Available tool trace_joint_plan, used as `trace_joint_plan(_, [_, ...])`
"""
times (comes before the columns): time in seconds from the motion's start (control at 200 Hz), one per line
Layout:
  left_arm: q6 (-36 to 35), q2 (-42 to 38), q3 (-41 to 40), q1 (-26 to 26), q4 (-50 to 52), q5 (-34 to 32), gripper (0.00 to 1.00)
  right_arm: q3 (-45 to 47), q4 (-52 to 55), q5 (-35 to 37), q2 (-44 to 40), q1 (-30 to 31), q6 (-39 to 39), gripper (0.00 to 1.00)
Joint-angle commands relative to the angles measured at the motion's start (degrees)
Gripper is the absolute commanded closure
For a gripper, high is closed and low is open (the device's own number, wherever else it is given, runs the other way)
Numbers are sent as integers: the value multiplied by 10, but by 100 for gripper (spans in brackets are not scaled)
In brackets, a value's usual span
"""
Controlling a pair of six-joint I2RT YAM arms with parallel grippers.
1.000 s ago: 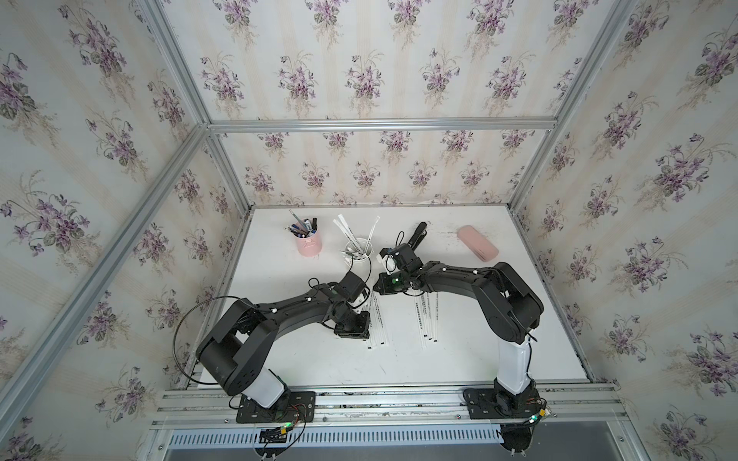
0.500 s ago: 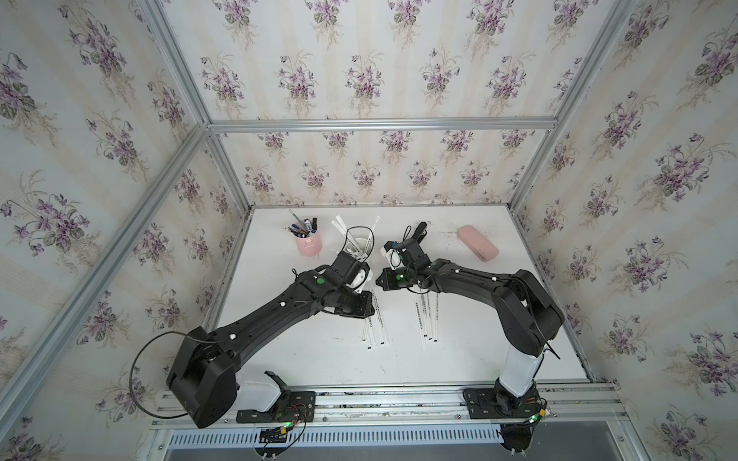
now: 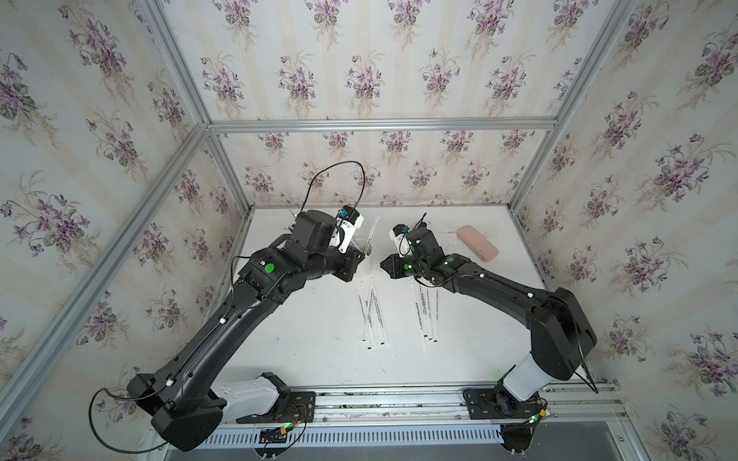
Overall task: Take the straws out of the storage container
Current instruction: Adjust the straw at the center of the board, then pick up the straw from the container.
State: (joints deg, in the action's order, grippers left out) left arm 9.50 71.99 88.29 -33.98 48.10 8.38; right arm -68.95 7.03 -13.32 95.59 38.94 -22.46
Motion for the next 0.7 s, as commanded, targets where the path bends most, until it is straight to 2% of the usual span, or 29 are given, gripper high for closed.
trace_joint_plan(0.0, [-55, 17, 10, 26, -11, -42, 77, -31, -39, 38, 29, 1, 16, 77])
trace_joint_plan(0.22, [-55, 29, -15, 88, -29, 1, 77, -125, -51, 72, 123, -3, 26, 74])
trace_joint_plan(0.385, [-57, 18, -47, 102, -47, 8, 76, -168, -50, 64, 172, -17, 3, 73])
trace_joint_plan(0.694, [-52, 18, -62, 121, -53, 31, 75, -206, -53, 27, 210, -32, -14, 73])
